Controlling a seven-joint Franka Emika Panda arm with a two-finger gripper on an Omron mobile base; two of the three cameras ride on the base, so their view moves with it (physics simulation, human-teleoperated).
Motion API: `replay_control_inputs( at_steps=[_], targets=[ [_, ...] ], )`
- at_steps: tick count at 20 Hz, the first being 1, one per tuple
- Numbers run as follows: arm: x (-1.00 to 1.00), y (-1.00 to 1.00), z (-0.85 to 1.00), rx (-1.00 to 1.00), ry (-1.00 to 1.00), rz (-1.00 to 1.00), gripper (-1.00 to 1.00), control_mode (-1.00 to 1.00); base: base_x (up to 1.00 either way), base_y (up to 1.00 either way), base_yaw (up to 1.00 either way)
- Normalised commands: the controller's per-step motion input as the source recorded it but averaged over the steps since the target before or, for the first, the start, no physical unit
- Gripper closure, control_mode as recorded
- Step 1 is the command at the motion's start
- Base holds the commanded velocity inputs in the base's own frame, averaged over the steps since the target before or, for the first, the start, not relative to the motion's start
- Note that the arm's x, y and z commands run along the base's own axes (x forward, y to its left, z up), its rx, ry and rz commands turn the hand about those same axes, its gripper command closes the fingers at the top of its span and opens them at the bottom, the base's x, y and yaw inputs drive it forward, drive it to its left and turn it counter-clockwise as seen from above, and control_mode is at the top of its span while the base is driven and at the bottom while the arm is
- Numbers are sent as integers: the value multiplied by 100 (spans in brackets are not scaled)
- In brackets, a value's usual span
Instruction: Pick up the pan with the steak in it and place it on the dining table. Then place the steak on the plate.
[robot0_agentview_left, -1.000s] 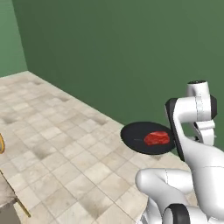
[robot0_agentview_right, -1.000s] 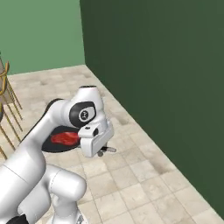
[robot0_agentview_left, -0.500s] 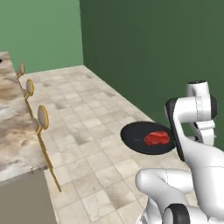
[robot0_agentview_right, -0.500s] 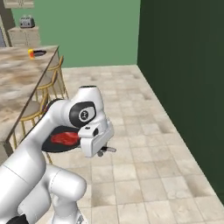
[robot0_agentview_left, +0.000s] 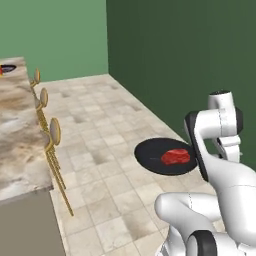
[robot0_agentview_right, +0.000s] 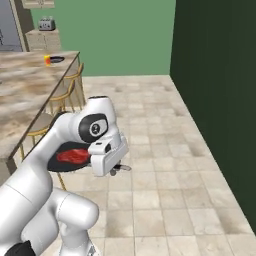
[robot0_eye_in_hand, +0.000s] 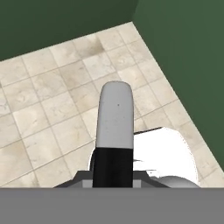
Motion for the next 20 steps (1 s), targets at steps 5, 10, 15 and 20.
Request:
replay_control_inputs(
  at_steps=[5, 10, 15, 20],
  targets=[
    [0, 0, 0, 0, 0, 0, 100, 100, 48, -86, 7],
    [0, 0, 0, 0, 0, 0, 100, 100, 81, -52, 6],
    [0, 0, 0, 0, 0, 0, 100, 100, 100, -7, 3],
    [0, 0, 0, 0, 0, 0, 100, 100, 100, 0, 1]
  ],
)
